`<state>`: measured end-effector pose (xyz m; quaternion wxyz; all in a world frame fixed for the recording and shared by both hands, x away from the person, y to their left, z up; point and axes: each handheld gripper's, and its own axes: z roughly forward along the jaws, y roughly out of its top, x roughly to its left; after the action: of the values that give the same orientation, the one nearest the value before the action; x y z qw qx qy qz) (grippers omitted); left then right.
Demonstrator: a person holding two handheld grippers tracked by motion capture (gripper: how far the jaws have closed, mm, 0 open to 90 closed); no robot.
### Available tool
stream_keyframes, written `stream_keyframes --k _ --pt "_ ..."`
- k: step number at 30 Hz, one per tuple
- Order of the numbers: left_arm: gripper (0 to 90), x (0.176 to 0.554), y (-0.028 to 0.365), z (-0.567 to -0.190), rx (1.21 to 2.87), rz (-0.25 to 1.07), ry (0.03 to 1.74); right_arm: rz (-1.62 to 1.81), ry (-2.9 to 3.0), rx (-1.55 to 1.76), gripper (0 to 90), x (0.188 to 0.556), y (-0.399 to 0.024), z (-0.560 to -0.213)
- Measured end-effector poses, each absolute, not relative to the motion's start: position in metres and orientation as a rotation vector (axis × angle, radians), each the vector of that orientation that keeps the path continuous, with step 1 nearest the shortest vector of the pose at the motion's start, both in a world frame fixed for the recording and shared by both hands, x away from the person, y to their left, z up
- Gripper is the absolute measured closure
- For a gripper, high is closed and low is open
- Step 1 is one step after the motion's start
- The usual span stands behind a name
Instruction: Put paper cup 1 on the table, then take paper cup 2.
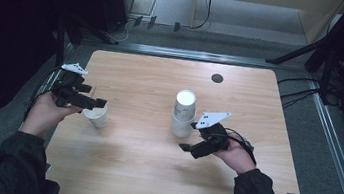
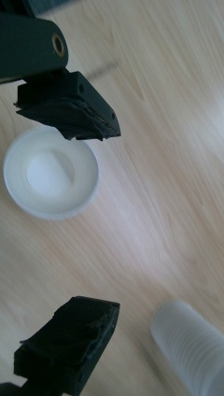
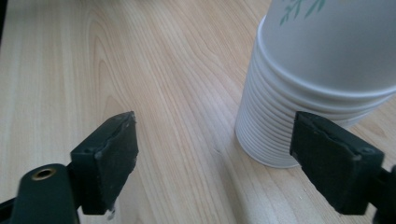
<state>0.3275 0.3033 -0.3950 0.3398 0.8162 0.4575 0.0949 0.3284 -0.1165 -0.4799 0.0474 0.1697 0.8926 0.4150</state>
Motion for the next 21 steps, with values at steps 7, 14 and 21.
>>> stream_keyframes --k 7,14,21 --pt "13.7 0.323 0.275 -0.397 2.181 0.205 1.075 1.323 2.68 0.574 14.5 0.332 -0.126 -0.467" --pt "13.7 0.319 0.257 -0.401 2.176 0.191 1.011 1.359 2.685 0.713 16.9 0.341 -0.135 -0.456" --pt "13.7 0.312 0.239 -0.413 2.197 0.164 0.988 1.34 2.683 0.678 17.0 0.345 -0.135 -0.45"
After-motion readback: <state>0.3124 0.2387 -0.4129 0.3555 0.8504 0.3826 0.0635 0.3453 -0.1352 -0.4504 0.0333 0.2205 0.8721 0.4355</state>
